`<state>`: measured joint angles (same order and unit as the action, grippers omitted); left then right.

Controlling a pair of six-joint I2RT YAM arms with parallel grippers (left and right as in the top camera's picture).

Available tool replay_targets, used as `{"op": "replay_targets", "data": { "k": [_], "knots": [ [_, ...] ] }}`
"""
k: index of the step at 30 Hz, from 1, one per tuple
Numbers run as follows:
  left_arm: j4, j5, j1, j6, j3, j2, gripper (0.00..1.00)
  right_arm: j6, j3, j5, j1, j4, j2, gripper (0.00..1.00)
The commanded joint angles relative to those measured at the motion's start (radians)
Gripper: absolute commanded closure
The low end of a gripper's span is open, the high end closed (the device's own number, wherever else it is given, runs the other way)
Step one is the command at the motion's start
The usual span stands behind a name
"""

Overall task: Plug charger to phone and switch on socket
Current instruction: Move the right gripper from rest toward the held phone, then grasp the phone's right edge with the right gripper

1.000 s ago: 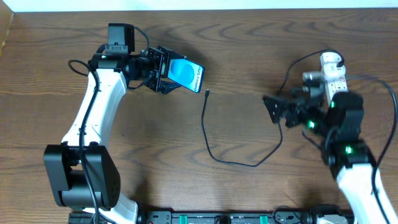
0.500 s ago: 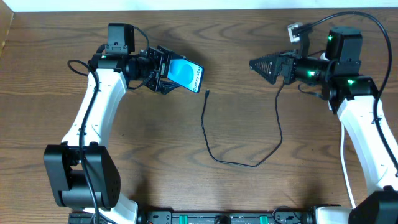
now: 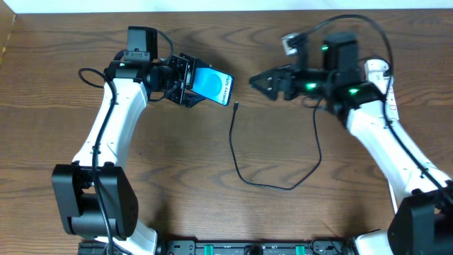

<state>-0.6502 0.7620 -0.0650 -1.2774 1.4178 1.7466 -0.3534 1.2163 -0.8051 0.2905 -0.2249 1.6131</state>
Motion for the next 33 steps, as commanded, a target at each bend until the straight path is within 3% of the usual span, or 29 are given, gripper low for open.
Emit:
{"op": "replay_targets", "data": {
  "k": [1,15,24,33],
  "knots": [
    [0.002,0.008,-0.002,-0.048,0.032,-0.019,0.37,-0.093,0.019,0.144,0.049,0.016,-0.002,0.18],
    [0.002,0.018,-0.005,-0.06,0.032,-0.019,0.37,-0.263,0.019,0.278,0.229,0.179,0.113,0.33],
    [0.002,0.023,-0.029,-0.06,0.032,-0.019,0.37,-0.29,0.019,0.298,0.269,0.272,0.159,0.41],
    [0.002,0.038,-0.037,-0.06,0.032,-0.019,0.37,-0.298,0.019,0.351,0.287,0.274,0.16,0.57]
  ]
}}
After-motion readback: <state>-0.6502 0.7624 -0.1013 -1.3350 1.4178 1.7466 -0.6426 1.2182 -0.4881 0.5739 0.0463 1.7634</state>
